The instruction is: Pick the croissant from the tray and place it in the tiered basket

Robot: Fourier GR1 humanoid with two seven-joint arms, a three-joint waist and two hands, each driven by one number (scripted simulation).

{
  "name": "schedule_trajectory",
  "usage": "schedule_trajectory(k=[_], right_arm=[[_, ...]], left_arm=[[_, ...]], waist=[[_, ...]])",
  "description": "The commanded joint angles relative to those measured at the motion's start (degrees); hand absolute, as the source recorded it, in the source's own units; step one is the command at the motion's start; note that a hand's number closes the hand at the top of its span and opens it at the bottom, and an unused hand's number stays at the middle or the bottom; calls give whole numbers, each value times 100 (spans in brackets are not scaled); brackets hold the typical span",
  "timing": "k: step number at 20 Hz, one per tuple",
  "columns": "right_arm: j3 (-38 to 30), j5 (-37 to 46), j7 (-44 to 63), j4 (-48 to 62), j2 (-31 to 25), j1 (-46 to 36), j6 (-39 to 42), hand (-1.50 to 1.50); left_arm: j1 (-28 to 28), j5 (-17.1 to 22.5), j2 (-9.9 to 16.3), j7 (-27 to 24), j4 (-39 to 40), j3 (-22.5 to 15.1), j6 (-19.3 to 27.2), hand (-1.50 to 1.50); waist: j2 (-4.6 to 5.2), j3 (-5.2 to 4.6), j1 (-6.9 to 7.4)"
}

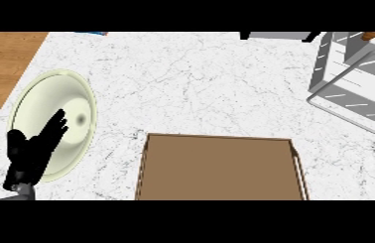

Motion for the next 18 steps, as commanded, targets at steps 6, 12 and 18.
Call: schedule_trajectory(k=[6,12,18], right_arm=[[934,1201,-440,927,-761,-388,667,150],[932,1286,-1116,1367,-1124,-562,719,150],[1037,1473,-1090,1753,-1171,-798,1248,150]], left_arm=[[27,-4,-142,143,-275,-124,28,0],[66,25,28,-130,55,27,-125,0],[-264,-85,-26,-88,273,-19,-10,0]], waist=[[-9,39,80],[18,40,83],[28,37,38]])
